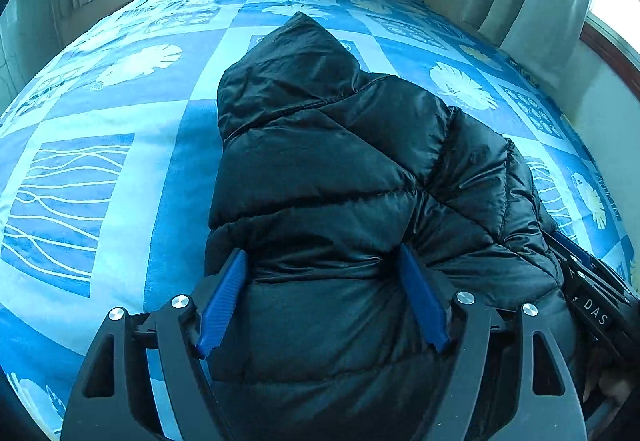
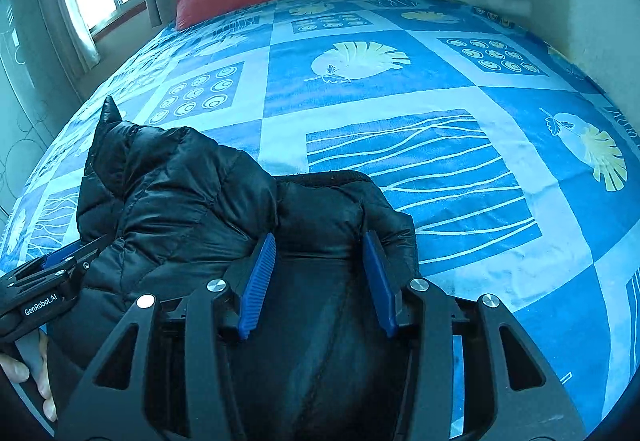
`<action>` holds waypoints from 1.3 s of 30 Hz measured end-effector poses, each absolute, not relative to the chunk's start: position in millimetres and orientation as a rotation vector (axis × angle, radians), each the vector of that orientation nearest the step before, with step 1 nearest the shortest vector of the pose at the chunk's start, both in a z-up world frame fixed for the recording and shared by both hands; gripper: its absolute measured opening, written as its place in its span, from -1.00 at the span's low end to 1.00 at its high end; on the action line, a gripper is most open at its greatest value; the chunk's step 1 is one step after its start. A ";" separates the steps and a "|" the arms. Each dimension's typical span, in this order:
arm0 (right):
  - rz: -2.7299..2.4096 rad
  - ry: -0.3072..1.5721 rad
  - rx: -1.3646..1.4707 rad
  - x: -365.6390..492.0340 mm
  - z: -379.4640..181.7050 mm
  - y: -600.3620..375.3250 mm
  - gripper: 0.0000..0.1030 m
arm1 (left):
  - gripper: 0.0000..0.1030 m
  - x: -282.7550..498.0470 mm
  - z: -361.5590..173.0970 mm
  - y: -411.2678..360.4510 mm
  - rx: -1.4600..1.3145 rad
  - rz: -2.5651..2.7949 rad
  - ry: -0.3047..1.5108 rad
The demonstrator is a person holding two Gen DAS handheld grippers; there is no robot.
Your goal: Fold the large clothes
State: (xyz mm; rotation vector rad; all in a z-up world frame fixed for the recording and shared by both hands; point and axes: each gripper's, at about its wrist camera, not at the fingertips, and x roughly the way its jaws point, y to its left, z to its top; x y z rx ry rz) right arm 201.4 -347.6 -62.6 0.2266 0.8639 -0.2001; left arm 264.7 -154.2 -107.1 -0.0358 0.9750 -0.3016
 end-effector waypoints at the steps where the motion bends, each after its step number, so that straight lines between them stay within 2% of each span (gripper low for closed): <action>1: -0.201 0.862 0.226 201.4 -62.5 -347.5 -0.14 | 0.47 264.6 -107.4 -154.4 -0.033 -0.300 0.975; 8: -0.212 0.843 0.197 197.8 -53.2 -344.5 -0.14 | 0.47 262.7 -101.5 -154.2 -0.019 -0.294 0.969; 17: -0.207 0.785 0.267 176.5 -24.6 -350.3 -0.07 | 0.47 251.1 -79.3 -134.7 -0.127 -0.262 0.966; 21: -0.259 0.754 0.323 158.4 -13.2 -358.5 0.20 | 0.47 239.6 -71.6 -114.8 -0.234 -0.221 0.969; 26: -0.279 0.766 0.524 136.3 -22.3 -384.3 0.21 | 0.47 223.5 -71.1 -82.3 -0.405 -0.112 0.973; 30: -0.213 0.782 0.733 126.9 -42.0 -401.9 0.24 | 0.47 215.0 -94.1 -64.4 -0.629 -0.119 1.053; 36: -0.138 0.809 0.944 121.8 -75.1 -417.6 0.62 | 0.50 206.7 -114.8 -51.7 -0.850 -0.182 1.054; 39: -0.053 0.804 1.067 121.0 -94.2 -422.5 0.64 | 0.55 207.2 -131.6 -49.2 -0.957 -0.242 1.072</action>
